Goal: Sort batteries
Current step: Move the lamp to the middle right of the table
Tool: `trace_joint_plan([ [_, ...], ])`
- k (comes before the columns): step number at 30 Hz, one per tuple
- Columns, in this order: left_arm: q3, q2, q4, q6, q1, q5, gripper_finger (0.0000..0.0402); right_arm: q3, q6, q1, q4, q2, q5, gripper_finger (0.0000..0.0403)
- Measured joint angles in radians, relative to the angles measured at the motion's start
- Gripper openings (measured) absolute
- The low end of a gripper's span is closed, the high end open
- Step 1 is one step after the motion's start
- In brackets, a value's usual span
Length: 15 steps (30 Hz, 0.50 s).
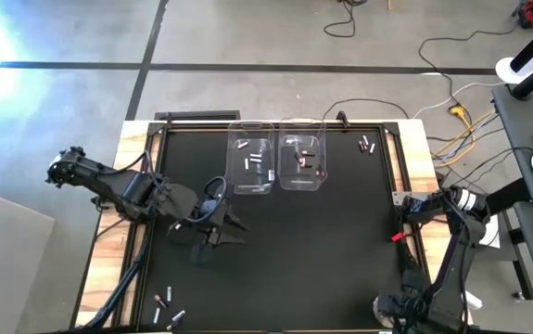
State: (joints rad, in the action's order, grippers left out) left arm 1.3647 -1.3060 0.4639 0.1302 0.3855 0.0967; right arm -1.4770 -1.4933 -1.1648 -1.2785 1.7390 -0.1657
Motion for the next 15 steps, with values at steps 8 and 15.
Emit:
trace_joint_plan([
  [8,0.0,0.0,0.0,0.002,0.0,0.0,0.0119,0.003,-0.003,0.0,0.011,0.0,0.0,0.0287],
  [15,0.0,0.0,-0.013,-0.018,0.0,0.012,0.0119,0.003,-0.025,0.012,0.01,-0.002,0.0,0.0267],
])
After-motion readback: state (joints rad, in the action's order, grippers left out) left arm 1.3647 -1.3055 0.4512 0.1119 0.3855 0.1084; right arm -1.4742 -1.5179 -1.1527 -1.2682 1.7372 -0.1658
